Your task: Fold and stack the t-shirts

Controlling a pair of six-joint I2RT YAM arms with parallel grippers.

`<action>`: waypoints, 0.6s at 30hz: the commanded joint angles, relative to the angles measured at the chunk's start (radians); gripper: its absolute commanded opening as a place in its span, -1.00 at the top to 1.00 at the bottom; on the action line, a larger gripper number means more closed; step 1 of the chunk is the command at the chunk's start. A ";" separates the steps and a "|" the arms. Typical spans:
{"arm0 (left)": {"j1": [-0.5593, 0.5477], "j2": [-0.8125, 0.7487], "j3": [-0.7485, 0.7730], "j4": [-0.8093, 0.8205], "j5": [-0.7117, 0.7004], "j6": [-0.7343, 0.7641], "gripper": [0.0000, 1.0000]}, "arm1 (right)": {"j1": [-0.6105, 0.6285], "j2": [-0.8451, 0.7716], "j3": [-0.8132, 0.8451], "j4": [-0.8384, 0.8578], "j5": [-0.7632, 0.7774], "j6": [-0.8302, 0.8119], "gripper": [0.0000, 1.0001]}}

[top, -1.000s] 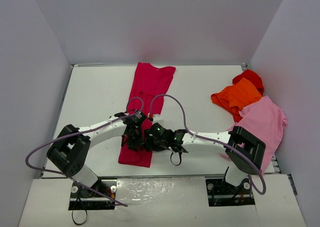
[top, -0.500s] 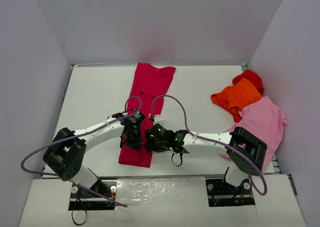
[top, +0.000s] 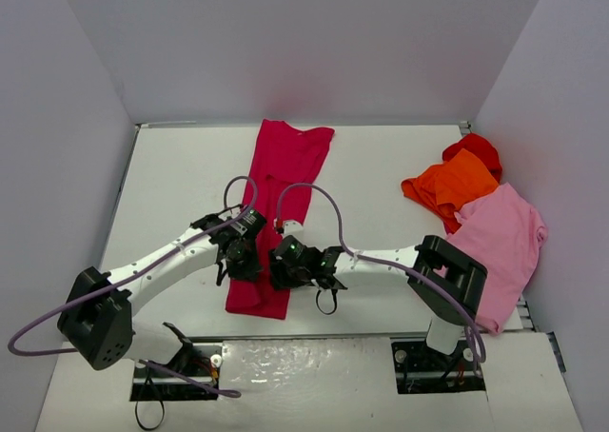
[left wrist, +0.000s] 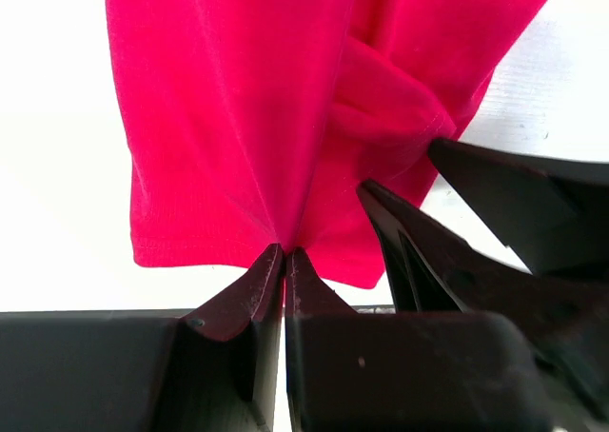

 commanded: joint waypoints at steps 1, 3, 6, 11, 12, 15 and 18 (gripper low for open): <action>-0.004 -0.036 0.015 -0.034 -0.007 -0.012 1.00 | 0.009 0.027 0.054 0.051 0.003 -0.021 0.16; -0.004 -0.044 0.015 -0.043 -0.007 -0.009 1.00 | 0.009 0.042 0.058 0.052 0.005 -0.022 0.16; -0.005 -0.058 0.016 -0.061 -0.017 -0.005 1.00 | 0.009 0.061 0.060 0.056 -0.001 -0.022 0.17; 0.000 -0.095 0.016 -0.085 -0.005 0.008 1.00 | 0.010 0.062 0.063 0.057 0.002 -0.017 1.00; 0.002 -0.099 0.016 -0.088 0.000 0.011 1.00 | 0.010 0.060 0.066 0.053 0.003 -0.018 1.00; 0.004 -0.111 0.016 -0.095 0.006 0.013 1.00 | 0.014 0.051 0.086 0.038 0.006 -0.029 1.00; 0.008 -0.131 0.022 -0.105 0.007 0.011 1.00 | 0.020 0.032 0.105 0.010 0.016 -0.039 1.00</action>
